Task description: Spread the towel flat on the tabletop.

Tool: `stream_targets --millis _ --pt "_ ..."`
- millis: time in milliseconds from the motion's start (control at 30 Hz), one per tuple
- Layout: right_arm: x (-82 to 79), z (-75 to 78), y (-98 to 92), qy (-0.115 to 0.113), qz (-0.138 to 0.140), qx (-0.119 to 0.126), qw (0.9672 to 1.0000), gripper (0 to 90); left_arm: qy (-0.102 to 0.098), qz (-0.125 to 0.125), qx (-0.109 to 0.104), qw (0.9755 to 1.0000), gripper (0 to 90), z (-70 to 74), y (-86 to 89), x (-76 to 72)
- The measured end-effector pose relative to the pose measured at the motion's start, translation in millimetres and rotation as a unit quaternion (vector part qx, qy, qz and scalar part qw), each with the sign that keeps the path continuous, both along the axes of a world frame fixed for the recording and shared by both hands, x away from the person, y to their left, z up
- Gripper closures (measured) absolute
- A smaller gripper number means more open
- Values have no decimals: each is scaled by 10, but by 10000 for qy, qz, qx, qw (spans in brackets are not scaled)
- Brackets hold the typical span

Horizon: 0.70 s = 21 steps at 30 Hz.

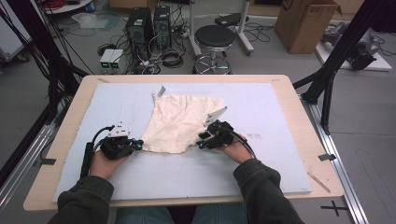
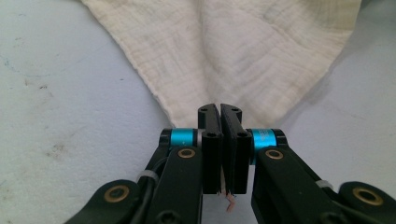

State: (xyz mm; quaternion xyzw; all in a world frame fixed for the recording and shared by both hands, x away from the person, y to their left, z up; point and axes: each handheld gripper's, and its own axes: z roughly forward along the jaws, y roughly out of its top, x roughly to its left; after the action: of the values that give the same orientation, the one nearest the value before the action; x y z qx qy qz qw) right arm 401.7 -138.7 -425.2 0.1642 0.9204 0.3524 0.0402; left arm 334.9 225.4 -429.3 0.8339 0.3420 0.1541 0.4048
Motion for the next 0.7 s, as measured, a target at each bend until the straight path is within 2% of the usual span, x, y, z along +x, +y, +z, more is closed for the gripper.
stream_targets --millis 67,133,200,233,267,333,433,500,600,700 --pt "4 -40 33 -94 4 -49 9999 599 2 4 5 10000 860 1 6 6" --pt "6 -60 94 -344 -46 -99 9994 634 -6 17 -29 10000 851 1 12 11" --pt "12 -72 156 -608 -159 -95 9980 722 4 38 -53 10000 848 0 22 20" --pt "27 -83 186 -693 -172 -104 9974 821 3 50 -69 10000 848 -2 25 25" --pt "38 -81 196 -714 -143 -141 9972 856 -2 65 -82 9999 848 -3 31 27" --pt "61 -25 190 -477 -222 -139 9985 865 -20 71 -124 9999 848 4 41 27" --pt "64 132 126 -115 -98 151 9998 864 -35 62 -114 9999 852 2 41 31" --pt "98 209 133 51 -27 159 9999 862 -28 71 -110 9999 855 -3 36 29" --pt "229 234 204 246 -45 245 9994 831 -58 76 -123 9999 869 8 40 17" --pt "380 199 303 328 -205 335 9987 766 -69 78 -115 9999 874 11 53 16"
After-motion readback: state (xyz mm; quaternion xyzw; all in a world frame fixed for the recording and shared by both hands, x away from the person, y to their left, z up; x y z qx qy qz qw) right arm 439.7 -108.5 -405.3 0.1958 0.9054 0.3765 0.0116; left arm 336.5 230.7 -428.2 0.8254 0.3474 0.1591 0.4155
